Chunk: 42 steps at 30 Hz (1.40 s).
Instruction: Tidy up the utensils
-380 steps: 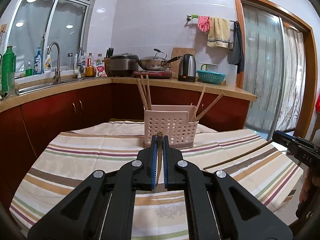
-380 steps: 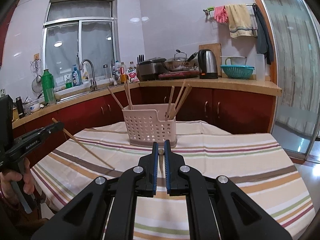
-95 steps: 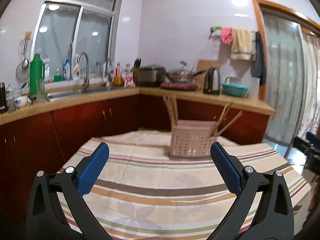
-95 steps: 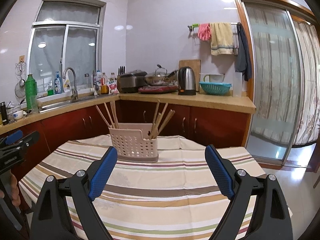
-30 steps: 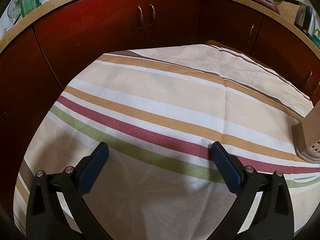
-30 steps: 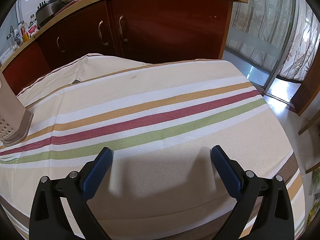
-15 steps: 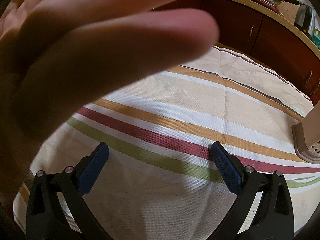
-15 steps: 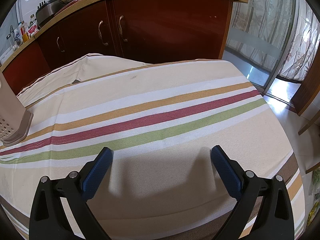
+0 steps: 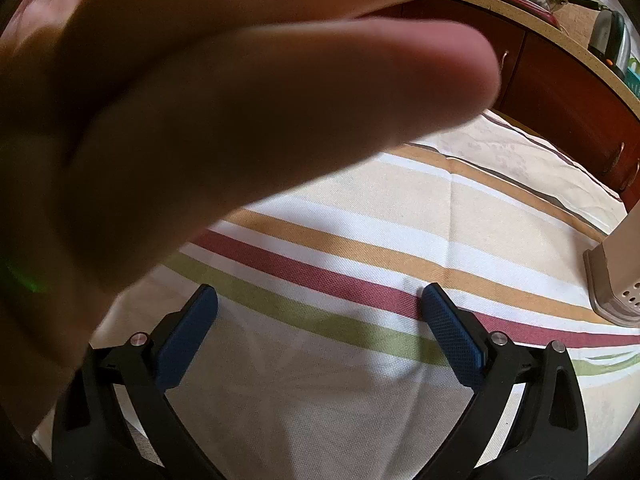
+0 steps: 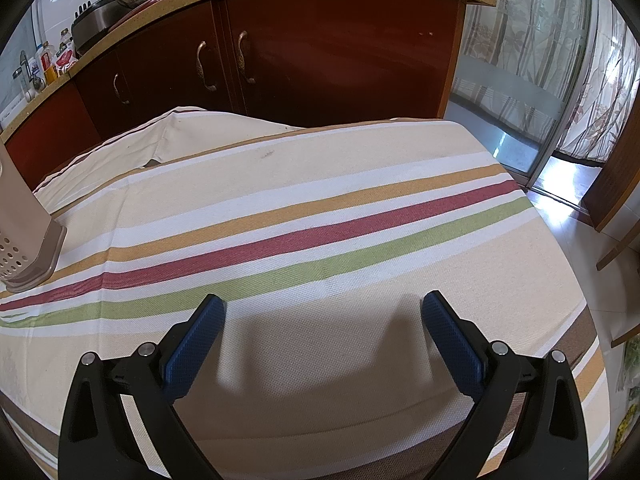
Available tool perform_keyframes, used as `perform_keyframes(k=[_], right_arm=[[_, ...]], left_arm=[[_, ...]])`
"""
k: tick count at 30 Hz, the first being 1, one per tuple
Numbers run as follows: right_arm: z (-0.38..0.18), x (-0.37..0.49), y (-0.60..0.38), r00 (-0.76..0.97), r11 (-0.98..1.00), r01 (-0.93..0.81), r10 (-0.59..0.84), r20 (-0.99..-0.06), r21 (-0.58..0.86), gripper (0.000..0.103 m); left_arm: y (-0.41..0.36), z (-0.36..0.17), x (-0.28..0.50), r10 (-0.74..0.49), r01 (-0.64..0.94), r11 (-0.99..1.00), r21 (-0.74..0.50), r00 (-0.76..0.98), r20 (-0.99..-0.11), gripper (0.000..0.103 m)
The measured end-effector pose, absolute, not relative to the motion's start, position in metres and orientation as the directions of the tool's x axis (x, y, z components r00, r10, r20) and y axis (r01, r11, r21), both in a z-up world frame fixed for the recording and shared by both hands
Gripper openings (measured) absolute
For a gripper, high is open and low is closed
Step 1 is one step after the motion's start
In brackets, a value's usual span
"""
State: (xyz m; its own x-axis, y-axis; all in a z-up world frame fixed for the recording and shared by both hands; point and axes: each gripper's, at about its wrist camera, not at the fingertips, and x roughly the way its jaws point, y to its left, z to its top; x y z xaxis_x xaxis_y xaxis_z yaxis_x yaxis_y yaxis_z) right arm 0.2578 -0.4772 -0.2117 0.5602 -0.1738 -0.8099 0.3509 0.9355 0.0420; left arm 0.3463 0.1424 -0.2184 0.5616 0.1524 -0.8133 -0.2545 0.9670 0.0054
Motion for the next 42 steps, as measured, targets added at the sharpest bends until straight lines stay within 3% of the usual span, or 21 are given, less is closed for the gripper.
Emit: perform_keyframes(k=[42], right_arm=[[-0.2138, 0.2596, -0.4803, 0.562, 0.936, 0.349, -0.17, -0.809, 0.045, 0.097]], left_arm=[[0.1405, -0.2174, 0.3474, 0.153, -0.255, 0.967, 0.006, 0.561, -0.813, 0.099]])
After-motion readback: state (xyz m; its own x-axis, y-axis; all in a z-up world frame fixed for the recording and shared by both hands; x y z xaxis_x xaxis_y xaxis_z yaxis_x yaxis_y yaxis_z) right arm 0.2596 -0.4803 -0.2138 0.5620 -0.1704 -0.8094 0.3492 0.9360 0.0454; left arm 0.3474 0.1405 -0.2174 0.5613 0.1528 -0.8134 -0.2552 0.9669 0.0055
